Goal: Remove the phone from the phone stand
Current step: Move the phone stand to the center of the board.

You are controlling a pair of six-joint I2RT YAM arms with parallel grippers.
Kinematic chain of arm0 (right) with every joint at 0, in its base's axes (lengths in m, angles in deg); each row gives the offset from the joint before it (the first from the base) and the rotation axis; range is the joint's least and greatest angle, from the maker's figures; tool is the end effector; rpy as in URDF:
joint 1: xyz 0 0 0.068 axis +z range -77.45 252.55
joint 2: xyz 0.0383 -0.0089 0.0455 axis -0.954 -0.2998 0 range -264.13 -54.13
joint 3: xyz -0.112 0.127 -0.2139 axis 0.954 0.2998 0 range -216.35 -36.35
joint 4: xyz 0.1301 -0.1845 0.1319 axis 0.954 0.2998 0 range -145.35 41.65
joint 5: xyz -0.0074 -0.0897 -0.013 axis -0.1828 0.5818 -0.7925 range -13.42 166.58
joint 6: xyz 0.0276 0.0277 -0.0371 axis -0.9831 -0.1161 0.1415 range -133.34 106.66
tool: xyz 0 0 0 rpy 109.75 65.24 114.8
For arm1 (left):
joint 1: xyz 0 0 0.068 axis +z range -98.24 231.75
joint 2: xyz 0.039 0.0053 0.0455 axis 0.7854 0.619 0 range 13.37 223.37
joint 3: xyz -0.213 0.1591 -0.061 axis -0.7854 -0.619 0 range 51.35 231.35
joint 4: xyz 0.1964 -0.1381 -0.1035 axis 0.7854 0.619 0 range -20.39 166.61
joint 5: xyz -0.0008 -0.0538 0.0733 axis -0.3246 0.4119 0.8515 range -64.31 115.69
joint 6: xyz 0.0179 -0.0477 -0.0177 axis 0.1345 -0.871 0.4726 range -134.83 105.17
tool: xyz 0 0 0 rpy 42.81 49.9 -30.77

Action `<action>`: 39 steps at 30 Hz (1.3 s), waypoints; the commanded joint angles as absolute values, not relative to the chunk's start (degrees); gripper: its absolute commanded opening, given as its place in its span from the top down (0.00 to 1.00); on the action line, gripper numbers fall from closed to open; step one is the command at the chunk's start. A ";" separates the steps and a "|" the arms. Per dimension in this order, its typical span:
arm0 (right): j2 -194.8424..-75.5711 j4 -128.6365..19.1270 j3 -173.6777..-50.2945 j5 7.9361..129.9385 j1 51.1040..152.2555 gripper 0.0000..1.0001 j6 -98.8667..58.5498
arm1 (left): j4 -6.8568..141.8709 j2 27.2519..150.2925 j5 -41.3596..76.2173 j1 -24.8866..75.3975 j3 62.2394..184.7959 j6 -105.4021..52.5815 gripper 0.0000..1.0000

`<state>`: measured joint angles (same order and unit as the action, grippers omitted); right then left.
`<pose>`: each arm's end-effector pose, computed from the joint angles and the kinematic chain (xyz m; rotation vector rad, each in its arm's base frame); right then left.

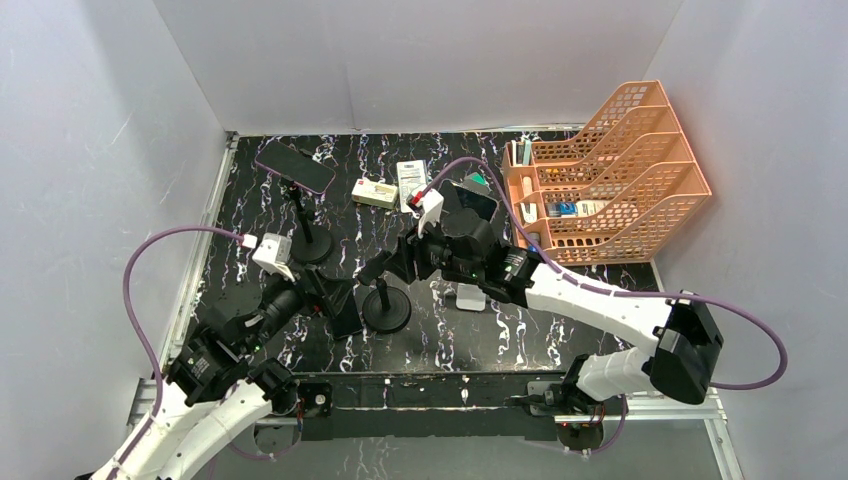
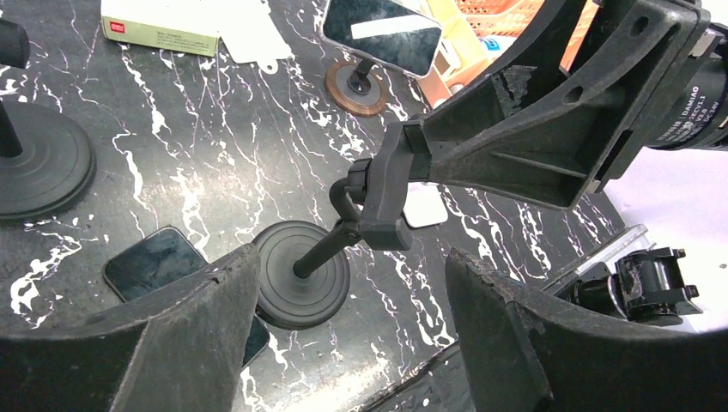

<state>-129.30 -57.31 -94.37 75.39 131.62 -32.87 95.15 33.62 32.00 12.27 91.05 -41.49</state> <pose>0.1588 0.2663 0.3251 -0.6747 1.8309 0.9605 0.0736 -0.0557 0.3314 0.1084 1.7332 -0.7708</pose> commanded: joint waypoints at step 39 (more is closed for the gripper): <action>-134.40 -69.93 -105.78 82.04 125.78 0.99 -30.19 | 90.89 31.03 31.31 12.47 86.90 -42.60 0.25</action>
